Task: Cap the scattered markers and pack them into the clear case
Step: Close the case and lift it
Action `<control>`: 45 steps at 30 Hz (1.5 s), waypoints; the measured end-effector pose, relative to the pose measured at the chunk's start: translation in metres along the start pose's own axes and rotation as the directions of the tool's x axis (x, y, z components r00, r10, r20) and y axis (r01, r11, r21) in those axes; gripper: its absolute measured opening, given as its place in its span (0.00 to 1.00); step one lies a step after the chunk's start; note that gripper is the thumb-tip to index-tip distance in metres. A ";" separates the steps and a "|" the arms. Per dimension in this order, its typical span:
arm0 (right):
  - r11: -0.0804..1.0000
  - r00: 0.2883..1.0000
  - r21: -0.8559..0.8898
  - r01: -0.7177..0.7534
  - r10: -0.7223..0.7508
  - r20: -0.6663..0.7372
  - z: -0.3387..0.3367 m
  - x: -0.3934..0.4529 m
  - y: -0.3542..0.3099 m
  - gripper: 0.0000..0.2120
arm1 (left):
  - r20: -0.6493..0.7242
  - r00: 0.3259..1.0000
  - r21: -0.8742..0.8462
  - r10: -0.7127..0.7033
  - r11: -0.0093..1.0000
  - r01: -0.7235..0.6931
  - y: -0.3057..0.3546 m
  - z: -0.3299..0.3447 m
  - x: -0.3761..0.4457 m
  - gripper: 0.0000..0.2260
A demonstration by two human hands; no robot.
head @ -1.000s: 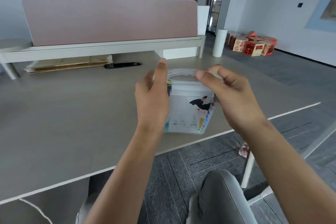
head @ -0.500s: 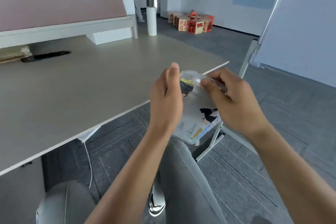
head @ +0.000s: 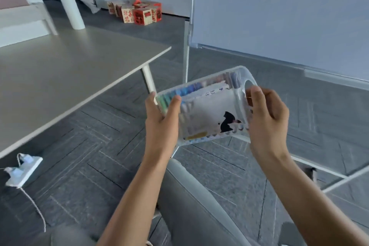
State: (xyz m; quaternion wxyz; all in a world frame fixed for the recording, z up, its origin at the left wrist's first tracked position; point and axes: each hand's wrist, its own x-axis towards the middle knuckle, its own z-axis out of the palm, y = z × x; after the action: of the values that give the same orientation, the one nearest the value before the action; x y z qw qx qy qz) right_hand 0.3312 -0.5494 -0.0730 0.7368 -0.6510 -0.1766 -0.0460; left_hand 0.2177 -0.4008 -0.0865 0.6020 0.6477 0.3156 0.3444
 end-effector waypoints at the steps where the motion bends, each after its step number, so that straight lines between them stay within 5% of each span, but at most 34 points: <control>1: 0.999 0.999 0.027 -0.034 0.035 -0.036 -0.009 -0.001 0.001 0.15 | 0.014 1.000 -0.031 0.007 1.000 -0.006 -0.001 0.009 -0.004 0.17; 4: 0.986 0.984 0.115 -0.122 0.135 -0.114 -0.039 0.002 0.001 0.14 | 0.076 0.995 0.020 0.064 0.998 -0.066 -0.005 0.034 -0.015 0.06; 10: 0.959 0.963 0.196 -0.204 0.233 -0.135 -0.107 0.016 0.002 0.11 | 0.233 0.969 -0.063 0.085 0.995 -0.073 0.002 0.086 -0.034 0.05; 15: 0.969 0.941 0.126 -0.213 0.238 -0.239 -0.164 0.031 0.002 0.11 | 0.333 0.942 -0.135 0.042 0.991 0.003 0.017 0.146 -0.044 0.05; 17: 0.977 0.938 0.038 -0.208 0.211 -0.275 -0.189 0.039 0.000 0.10 | 0.371 0.926 -0.131 0.065 0.991 -0.017 0.021 0.171 -0.046 0.12; 25: 0.968 0.920 -0.148 -0.203 0.137 -0.368 -0.283 0.094 0.008 0.11 | 0.499 0.853 -0.113 0.156 0.987 -0.115 0.026 0.272 -0.038 0.10; 45: 0.969 0.888 -0.196 -0.150 0.045 -0.459 -0.358 0.299 0.045 0.07 | 0.335 0.816 -0.112 0.471 0.880 -0.462 0.030 0.476 0.064 0.09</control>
State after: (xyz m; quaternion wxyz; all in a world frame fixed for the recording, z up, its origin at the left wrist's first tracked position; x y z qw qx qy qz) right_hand 0.6952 -0.8438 -0.0521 0.6800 -0.7102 0.0385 -0.1780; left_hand 0.6466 -0.6185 -0.0706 0.5540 0.7483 0.0303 0.3636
